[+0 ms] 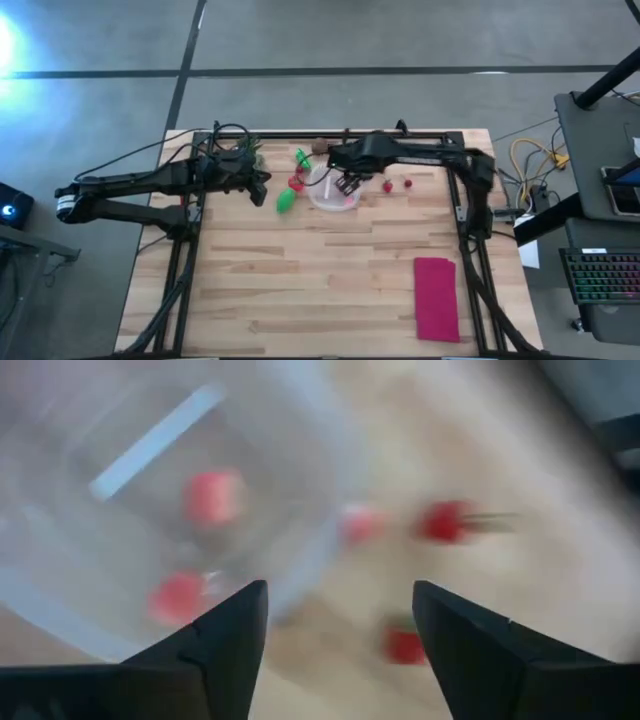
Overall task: Pick and placing Produce into tupperware
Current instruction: Put the right cherry into the transparent bin
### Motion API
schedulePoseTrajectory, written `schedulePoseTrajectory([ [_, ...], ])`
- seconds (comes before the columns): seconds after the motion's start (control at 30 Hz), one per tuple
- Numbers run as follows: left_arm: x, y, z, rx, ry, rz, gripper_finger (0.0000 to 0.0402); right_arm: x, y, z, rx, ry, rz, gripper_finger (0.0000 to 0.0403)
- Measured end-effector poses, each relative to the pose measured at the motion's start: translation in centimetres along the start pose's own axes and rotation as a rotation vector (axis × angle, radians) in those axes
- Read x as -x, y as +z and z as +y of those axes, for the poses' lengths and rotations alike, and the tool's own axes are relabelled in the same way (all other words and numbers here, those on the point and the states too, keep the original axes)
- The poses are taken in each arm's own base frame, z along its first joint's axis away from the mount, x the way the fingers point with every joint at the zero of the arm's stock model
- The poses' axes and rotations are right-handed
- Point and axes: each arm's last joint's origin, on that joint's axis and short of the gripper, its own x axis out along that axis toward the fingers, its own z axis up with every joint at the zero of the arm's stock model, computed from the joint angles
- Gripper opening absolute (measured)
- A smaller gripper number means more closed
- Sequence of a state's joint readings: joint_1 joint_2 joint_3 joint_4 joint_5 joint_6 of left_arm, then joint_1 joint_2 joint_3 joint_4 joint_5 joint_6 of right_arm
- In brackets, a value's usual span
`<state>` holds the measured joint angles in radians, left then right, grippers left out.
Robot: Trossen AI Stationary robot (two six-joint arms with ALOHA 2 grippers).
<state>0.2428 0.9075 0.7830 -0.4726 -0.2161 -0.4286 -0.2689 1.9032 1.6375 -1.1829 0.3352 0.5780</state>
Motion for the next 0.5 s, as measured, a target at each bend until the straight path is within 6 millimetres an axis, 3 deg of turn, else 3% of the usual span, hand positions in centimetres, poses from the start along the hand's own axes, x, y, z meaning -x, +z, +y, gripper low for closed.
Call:
schedulePoseTrajectory([
  [0.07,0.0,0.0,0.0,0.0,0.0,-0.002,0.0,0.9,-0.7,-2.3,-0.038,0.01,0.02,0.024],
  [0.27,0.1,0.0,0.0,-0.013,-0.001,-0.005,0.0,-2.6,-4.0,-8.1,-0.254,0.02,0.233,0.022],
  [0.5,0.1,0.1,0.0,-0.015,-0.003,-0.008,0.0,-5.6,-7.5,-9.5,-0.25,0.01,0.364,0.0217],
])
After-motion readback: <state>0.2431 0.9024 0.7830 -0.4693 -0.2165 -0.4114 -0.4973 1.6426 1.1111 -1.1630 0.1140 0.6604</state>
